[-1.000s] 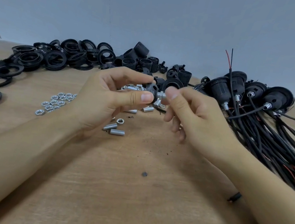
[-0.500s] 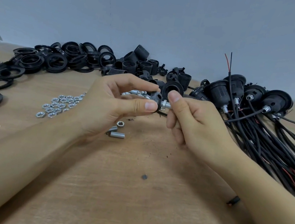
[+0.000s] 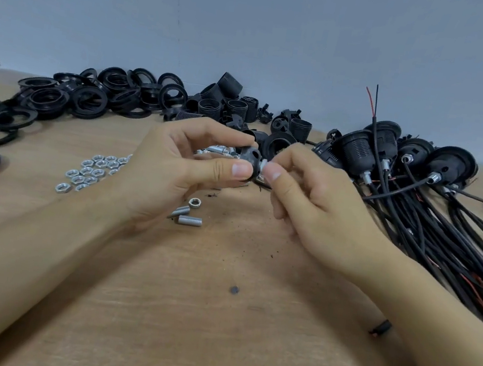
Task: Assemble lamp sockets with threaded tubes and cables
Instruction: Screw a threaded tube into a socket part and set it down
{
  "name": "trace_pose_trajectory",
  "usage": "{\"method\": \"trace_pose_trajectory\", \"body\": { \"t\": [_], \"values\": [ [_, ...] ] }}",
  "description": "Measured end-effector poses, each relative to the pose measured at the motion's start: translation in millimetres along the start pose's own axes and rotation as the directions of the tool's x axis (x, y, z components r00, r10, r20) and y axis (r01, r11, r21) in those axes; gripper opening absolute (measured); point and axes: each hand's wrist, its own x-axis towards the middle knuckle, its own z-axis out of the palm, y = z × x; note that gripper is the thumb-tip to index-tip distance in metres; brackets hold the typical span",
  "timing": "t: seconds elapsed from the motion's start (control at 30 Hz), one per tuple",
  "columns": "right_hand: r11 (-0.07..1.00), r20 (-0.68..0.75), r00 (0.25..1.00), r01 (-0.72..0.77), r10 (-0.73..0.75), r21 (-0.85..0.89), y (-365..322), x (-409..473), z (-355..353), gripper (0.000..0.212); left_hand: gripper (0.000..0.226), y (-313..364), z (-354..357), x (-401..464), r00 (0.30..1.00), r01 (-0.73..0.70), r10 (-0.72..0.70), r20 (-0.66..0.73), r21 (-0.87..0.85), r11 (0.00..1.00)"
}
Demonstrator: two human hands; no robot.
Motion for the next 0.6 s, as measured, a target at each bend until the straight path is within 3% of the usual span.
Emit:
{"method": "trace_pose_trajectory", "body": {
  "t": [0.13, 0.27, 0.4, 0.53, 0.6],
  "values": [
    [0.993, -0.01, 0.997, -0.075, 0.076, 0.096, -3.4, -0.3, -0.5, 0.059, 0.03, 0.3, 0.1, -0.7, 1.0, -0.01, 0.009, 0.015, 0.011, 1.0],
    [0.999, 0.018, 1.0, -0.021, 0.02, 0.035, -2.0, 0.0, -3.4, 0.035, 0.031, 0.1, -0.3, -0.7, 1.0, -0.004, 0.004, 0.006, 0.023, 1.0],
    [0.992, -0.02, 0.996, -0.08, 0.082, 0.102, -3.3, -0.7, -0.8, 0.058, 0.031, -0.4, 0.5, -1.1, 1.0, -0.01, 0.01, 0.02, 0.037, 0.999],
    [0.988, 0.017, 0.996, -0.085, 0.083, 0.127, -3.3, 1.2, -4.9, 0.036, 0.031, -0.1, 0.4, -0.7, 1.0, -0.003, 0.003, 0.003, 0.041, 0.999],
    [0.991, -0.012, 0.996, -0.088, 0.089, 0.096, -2.3, 1.5, -2.5, 0.042, 0.033, -0.9, 0.8, -0.8, 1.0, -0.002, 0.001, 0.011, 0.066, 0.998]
  ]
}}
